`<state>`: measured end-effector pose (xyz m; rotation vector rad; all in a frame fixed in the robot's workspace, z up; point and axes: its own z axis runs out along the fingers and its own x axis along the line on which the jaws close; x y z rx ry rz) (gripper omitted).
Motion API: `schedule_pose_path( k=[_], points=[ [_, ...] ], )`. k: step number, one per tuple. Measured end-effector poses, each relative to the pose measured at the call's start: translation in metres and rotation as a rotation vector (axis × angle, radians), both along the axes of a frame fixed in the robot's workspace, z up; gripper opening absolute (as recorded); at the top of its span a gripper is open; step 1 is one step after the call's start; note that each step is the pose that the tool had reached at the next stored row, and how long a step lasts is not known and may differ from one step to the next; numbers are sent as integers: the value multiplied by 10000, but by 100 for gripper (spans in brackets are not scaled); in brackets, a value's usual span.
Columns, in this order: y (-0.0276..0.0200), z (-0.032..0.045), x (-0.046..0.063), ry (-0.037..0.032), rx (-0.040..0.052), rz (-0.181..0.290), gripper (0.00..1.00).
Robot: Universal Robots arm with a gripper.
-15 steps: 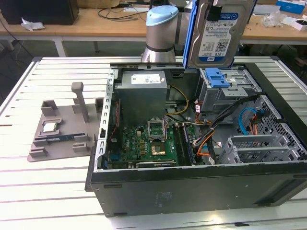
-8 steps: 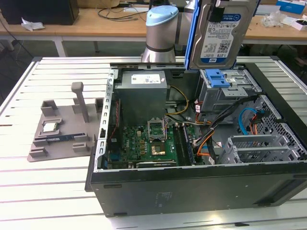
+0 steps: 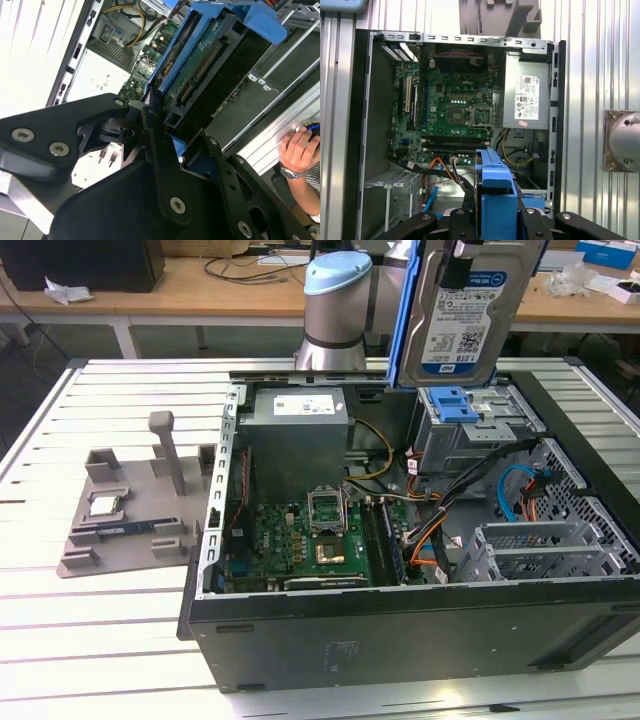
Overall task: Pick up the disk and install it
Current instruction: 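Pick up the disk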
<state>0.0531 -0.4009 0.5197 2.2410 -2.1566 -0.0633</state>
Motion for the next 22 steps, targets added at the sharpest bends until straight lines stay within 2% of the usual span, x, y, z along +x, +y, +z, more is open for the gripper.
schedule_pose_path(
  k=[9, 19, 22],
  points=[
    [-36, -10, 28, 0, -1, 0, 37],
    [-111, -21, 48, 0, 0, -1, 37],
    [-148, -24, 52, 0, 0, -1, 37]
  ],
)
